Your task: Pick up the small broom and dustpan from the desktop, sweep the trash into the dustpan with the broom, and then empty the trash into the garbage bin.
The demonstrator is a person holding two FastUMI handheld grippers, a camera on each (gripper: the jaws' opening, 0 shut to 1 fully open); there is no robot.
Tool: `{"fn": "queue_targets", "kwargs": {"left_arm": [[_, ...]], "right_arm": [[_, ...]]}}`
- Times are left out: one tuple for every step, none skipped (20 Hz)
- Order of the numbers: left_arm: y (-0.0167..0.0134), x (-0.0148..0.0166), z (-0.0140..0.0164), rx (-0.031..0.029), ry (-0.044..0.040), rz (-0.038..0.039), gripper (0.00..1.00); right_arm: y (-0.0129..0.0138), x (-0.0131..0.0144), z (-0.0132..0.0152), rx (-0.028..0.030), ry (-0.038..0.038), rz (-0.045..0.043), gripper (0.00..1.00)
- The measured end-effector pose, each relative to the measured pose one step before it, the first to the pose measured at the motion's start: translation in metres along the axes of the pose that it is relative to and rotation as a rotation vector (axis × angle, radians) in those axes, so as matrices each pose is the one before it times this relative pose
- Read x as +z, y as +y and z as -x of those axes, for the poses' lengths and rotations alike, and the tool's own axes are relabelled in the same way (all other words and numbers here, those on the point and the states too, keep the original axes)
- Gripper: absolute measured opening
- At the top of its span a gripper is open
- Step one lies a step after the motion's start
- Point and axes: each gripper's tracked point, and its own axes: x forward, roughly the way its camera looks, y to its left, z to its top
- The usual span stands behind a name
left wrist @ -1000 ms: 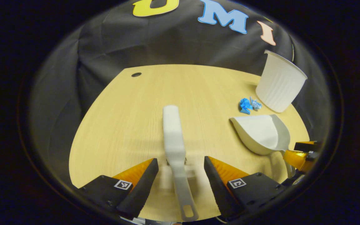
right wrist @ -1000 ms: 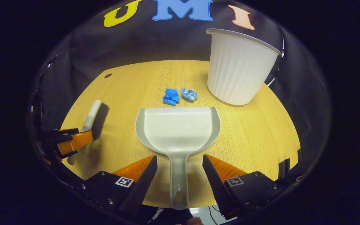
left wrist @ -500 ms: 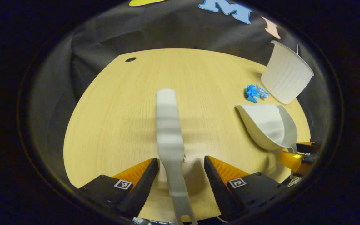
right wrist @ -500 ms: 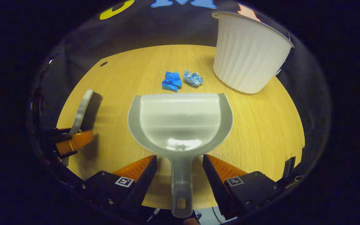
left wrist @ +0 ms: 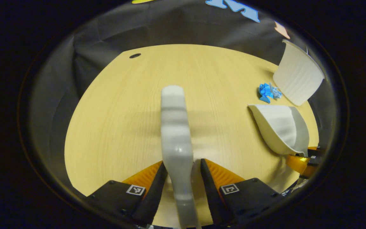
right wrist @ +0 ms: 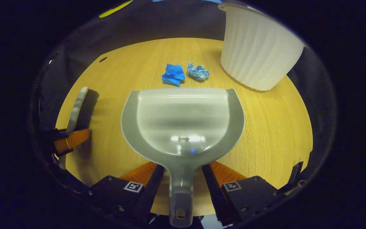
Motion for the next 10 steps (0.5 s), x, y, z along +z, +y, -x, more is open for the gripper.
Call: {"fn": "queue_targets", "kwargs": {"left_arm": [[0.00106,0.00027,-0.00069,0.00709,0.00058,-0.00428,0.7],[0.00118,0.00197,-0.00053,0.00543,-0.00324,-0.00527,0.7],[0.00168,0.00109,-0.00165,0.00839,-0.00193,0.00052,0.68],[0.00179,0.00102,-0.00035,0.00864,-0.00257,-0.00077,0.65],[0.00082,0.00175,-0.00017,0.00242,-0.00211,-0.00037,0.6],[0.00183,0.00224,0.00048,0.00228,-0.00323,0.00007,0.56],[0.00086,0.00021,0.001,0.00029,-0.00013,0.00306,0.52],[0.00006,0.00012,-0.00053,-0.00098,0.00116,-0.00469,0.54],[-0.00022,0.00169,-0.00046,0.00531,-0.00006,0.00103,0.48],[-0.00109,0.00119,-0.00005,-0.00287,0.00259,-0.00231,0.46]], "right_arm": [[-0.00481,-0.00085,-0.00008,-0.01406,0.00325,0.00458,0.76],[0.00067,-0.00048,-0.00111,0.01092,0.00203,0.00312,0.65],[-0.00063,0.0004,0.00091,0.006,-0.00121,0.00124,0.6],[-0.00046,0.00028,-0.00652,0.00235,-0.00058,-0.00704,0.6],[-0.00115,-0.00071,0.00145,-0.00389,-0.00555,-0.00178,0.44],[0.00081,0.00067,0.00024,0.0017,0.00165,0.00375,0.36],[-0.00014,0.00074,0.00042,0.00022,-0.00077,-0.00124,0.36],[0.00023,-0.00031,-0.00037,0.00334,0.00146,0.00401,0.36],[-0.00018,-0.00045,-0.00192,0.00211,0.00432,0.00745,0.36],[-0.00005,0.00008,0.00396,0.0031,0.00043,0.00438,0.35]]}}
